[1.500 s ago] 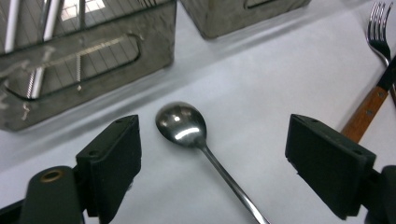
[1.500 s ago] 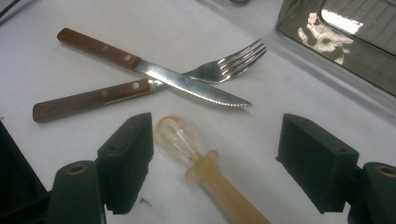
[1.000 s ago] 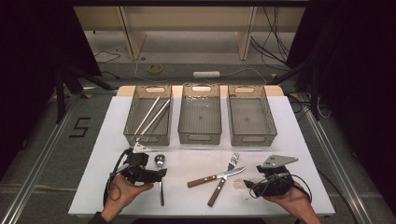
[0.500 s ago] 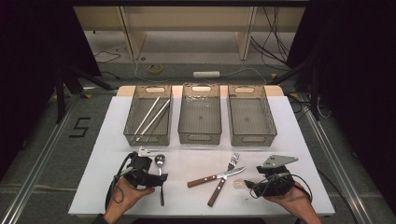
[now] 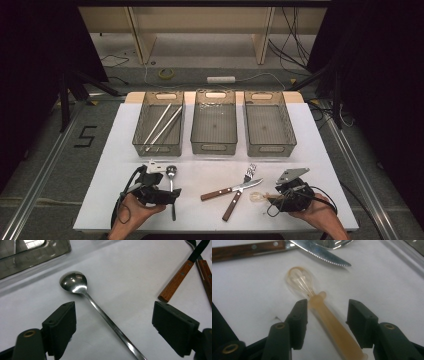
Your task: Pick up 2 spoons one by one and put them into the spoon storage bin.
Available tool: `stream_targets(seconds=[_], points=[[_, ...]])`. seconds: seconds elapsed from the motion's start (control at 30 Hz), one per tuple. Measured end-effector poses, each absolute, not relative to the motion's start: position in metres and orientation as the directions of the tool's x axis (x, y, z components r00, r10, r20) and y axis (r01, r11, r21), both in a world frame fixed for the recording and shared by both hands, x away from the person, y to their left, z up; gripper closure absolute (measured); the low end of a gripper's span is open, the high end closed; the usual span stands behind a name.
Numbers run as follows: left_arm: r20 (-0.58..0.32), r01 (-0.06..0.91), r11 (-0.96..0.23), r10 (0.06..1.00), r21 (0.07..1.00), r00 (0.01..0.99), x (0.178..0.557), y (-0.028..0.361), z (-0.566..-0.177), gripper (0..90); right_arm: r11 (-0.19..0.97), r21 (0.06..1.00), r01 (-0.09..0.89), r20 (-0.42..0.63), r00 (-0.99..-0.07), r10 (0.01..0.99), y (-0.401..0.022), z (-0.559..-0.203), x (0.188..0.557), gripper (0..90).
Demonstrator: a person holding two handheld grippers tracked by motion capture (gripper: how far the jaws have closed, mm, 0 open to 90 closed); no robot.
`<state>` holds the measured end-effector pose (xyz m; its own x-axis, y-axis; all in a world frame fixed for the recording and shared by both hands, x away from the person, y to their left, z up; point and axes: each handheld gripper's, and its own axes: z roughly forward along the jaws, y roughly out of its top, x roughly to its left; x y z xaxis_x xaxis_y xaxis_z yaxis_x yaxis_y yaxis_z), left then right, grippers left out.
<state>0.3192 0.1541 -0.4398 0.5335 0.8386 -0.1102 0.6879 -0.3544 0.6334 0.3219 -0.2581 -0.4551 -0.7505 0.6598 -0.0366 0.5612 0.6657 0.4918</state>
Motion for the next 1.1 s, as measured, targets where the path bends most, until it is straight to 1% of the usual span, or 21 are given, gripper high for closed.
stream_targets(seconds=[0.23,0.4,0.73,1.1], points=[[-0.113,0.669,-0.347,0.832,0.657,0.543,0.317,0.158,-0.437,18.4,0.708,0.437,0.555,-0.044,-0.773,0.633,-0.257,-0.458,0.325,58.5],[-0.12,0.667,-0.342,0.83,0.662,0.545,0.317,0.159,-0.437,18.2,0.737,0.406,0.541,-0.054,-0.791,0.61,-0.255,-0.456,0.328,60.9],[-0.116,0.659,-0.352,0.823,0.664,0.556,0.317,0.157,-0.437,18.2,0.816,0.323,0.479,-0.109,-0.838,0.535,-0.248,-0.456,0.333,65.6],[-0.109,0.654,-0.364,0.817,0.664,0.566,0.316,0.157,-0.437,18.3,0.87,0.282,0.403,-0.184,-0.868,0.462,-0.245,-0.457,0.333,74.5]])
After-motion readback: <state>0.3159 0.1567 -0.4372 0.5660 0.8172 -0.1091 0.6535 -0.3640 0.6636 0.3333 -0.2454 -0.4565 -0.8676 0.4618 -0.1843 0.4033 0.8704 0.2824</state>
